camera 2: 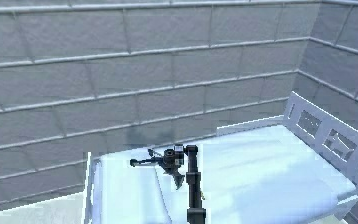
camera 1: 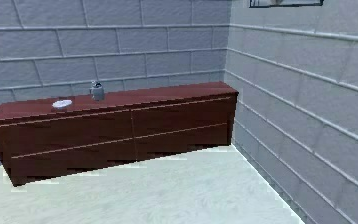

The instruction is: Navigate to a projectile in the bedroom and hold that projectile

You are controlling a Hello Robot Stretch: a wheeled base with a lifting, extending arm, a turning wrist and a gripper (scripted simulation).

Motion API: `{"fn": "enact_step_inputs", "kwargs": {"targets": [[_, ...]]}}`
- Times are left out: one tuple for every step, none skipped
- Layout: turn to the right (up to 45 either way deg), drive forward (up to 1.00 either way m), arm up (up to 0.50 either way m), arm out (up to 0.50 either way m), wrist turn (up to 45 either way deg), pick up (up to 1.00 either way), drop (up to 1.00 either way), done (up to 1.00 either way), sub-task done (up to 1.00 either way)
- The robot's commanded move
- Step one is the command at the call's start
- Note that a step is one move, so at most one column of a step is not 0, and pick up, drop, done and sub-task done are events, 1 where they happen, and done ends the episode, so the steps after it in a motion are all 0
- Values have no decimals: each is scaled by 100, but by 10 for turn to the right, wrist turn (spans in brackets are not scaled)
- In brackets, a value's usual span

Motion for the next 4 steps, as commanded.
{"fn": "enact_step_inputs", "kwargs": {"targets": [[0, 0, 0, 0, 450, 0, 0, 0, 0], [0, 0, 0, 0, 30, 0, 0, 0, 0], [0, 0, -30, 0, 0, 0, 0, 0, 0], [0, 0, 0, 0, 0, 100, 0, 0, 0]]}}
